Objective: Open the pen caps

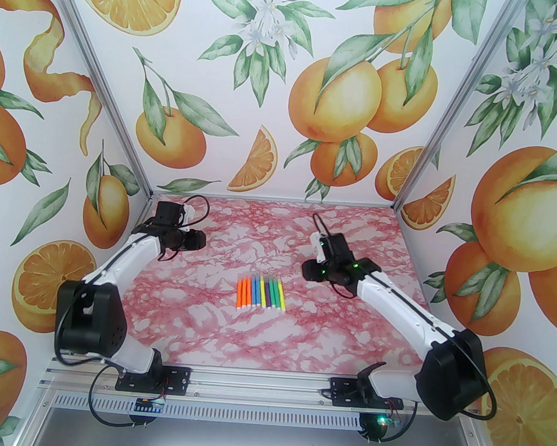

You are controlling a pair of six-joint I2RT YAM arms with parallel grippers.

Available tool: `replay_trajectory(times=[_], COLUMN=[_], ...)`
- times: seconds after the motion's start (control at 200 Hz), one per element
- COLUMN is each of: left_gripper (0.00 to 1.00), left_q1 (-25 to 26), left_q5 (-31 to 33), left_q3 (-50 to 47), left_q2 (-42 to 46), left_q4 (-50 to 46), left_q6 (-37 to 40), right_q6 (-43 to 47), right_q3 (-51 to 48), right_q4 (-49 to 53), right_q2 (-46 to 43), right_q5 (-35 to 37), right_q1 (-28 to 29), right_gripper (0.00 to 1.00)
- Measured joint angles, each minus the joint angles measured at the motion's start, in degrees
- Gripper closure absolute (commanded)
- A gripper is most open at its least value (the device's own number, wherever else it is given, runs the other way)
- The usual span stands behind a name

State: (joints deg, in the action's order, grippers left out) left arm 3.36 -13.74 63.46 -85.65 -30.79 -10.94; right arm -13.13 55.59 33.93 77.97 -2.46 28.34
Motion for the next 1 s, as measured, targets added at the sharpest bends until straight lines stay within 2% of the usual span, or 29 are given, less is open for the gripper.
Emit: replay_trajectory(times=[0.175, 0.345, 0.47, 1.001], left_gripper=[0.53, 0.42, 0.39, 0.38], left_q1=[1.2, 2.34, 2.54, 2.58], left_q5=[-1.51, -2.75, -3.02, -2.97], left_q3=[-3.89, -6.38, -7.85, -9.7], left_q2=[4.02, 6.25, 8.33, 11.37], left_q4=[3.15, 5.42, 6.14, 6.93], left_q6=[-2.14, -2.67, -2.78, -2.82], right_q6=[-2.14, -3.45, -4.04, -4.48], right_q3=[-4.39, -5.33, -5.38, -5.35], right_q4=[-2.05, -5.38, -7.52, -9.33], right_q2=[0.42, 4.39, 7.65, 15.37], right_q5=[-3.43, -6.82, -9.18, -10.03], right_q1=[3.82, 5.77, 6.38, 8.2], right_gripper=[0.53, 0.55, 0.55, 0.56])
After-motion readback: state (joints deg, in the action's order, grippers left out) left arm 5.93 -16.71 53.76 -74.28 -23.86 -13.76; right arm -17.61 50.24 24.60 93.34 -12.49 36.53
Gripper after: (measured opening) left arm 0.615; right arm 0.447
